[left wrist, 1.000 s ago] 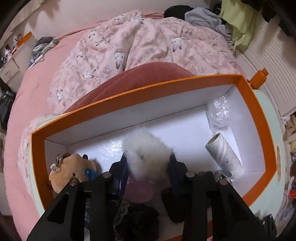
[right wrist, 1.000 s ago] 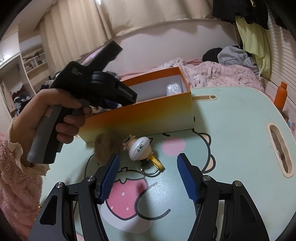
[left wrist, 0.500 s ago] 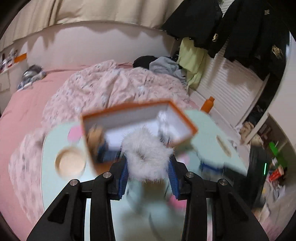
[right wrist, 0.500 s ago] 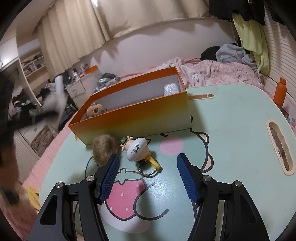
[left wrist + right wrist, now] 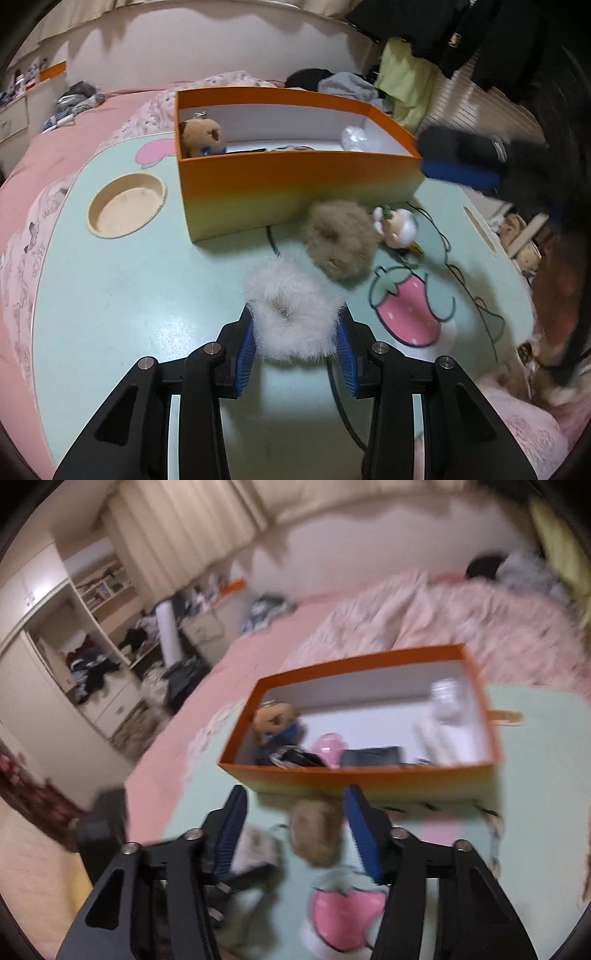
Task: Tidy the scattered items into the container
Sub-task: 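Lift the white pompom out and set it on the table, left tool, then grasp the black lace cloth inside the box with the right tool, then carry the black lace cloth out and drop it on the table, right tool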
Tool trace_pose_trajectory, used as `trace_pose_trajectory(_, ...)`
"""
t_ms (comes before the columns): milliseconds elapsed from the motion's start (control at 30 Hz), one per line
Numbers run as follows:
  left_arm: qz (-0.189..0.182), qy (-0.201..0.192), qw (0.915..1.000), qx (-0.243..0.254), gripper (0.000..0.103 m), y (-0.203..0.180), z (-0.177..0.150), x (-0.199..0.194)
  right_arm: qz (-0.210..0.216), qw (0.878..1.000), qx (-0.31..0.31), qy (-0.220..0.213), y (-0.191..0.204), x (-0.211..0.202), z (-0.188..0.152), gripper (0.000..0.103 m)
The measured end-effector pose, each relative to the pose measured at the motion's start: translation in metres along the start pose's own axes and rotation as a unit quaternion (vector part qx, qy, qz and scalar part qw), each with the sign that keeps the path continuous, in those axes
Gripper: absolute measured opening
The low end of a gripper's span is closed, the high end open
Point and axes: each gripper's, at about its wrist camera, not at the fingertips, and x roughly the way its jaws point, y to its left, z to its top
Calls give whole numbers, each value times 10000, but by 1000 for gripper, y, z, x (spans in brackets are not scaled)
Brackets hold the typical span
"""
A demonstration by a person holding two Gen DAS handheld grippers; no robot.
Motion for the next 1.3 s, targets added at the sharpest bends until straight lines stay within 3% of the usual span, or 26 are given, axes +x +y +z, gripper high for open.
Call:
trace_pose_trajectory(100, -222, -118, 9996, -112, 60, 4, -1, -2, -297, 9981, -239, 484, 14, 28, 29, 46)
trace_pose_trajectory(167, -214, -209, 9995, -137, 61, 6, -2, -5, -486, 9947, -315, 854, 19, 47, 40, 46)
trace_pose_trajectory(467, -212, -312, 9992, -154, 61, 12, -3, -12, -515, 9713, 34, 2320, 4, 108, 51, 47)
trace_pose_trajectory(567, -233, -311, 9991, -156, 61, 13, -3, -13, -294, 9653, 264, 2582, -8, 120, 46, 36)
trace_pose_trajectory(700, -213, -330, 9990, -209, 61, 16, -3, -13, -65, 9726, 420, 2285, -18, 106, 49, 27)
trace_pose_trajectory(1100, -200, -314, 9990, -245, 61, 18, -4, -10, 285, 9939, 790, 720, -41, 9, 66, 26)
trace_pose_trajectory(1300, -197, -330, 9988, -299, 61, 17, -4, -10, 369, 9977, 562, -101, -39, -56, 21, 27)
